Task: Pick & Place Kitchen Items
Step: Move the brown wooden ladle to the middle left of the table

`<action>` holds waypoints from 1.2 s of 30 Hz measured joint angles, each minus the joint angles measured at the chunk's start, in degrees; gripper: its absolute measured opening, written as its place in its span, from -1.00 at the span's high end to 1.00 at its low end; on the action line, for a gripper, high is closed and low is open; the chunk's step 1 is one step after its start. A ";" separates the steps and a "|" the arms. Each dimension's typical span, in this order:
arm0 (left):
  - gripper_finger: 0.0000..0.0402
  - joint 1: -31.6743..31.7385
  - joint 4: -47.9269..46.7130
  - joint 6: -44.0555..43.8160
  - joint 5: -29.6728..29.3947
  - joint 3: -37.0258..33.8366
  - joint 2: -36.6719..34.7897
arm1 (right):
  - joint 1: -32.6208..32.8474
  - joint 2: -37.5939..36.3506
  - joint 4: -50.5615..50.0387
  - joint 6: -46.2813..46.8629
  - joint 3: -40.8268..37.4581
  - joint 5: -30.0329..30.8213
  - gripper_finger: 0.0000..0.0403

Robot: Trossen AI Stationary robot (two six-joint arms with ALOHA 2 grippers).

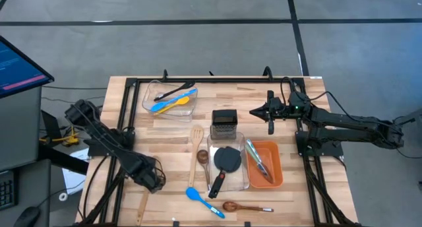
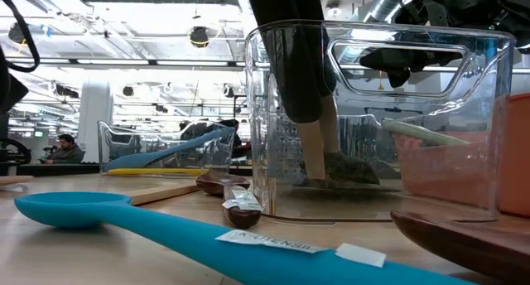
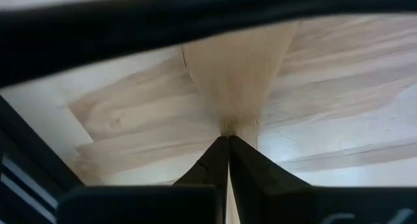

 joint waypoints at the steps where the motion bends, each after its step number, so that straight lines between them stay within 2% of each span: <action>1: 0.99 -0.02 0.04 0.05 -0.84 -0.24 -0.08 | -0.01 0.00 0.02 -0.01 0.00 0.00 1.00; 6: 0.99 1.33 -0.31 1.05 -6.13 -0.63 -0.20 | 0.15 0.00 0.79 1.06 0.00 -0.01 1.00; 18: 0.99 12.75 -0.15 18.95 -24.05 -1.05 0.20 | 0.15 0.00 2.67 3.23 0.00 -0.11 1.00; 26: 0.99 20.25 0.25 31.64 -24.87 -1.19 -0.01 | 0.28 0.00 3.81 5.82 0.00 -0.28 1.00; 31: 0.99 19.86 0.50 33.46 -24.71 -1.44 -2.75 | 3.71 -0.11 6.57 7.42 0.46 -0.28 1.00; 36: 0.99 17.14 -0.36 35.81 -27.42 -1.55 -7.35 | 9.77 0.20 6.60 5.65 3.23 1.21 1.00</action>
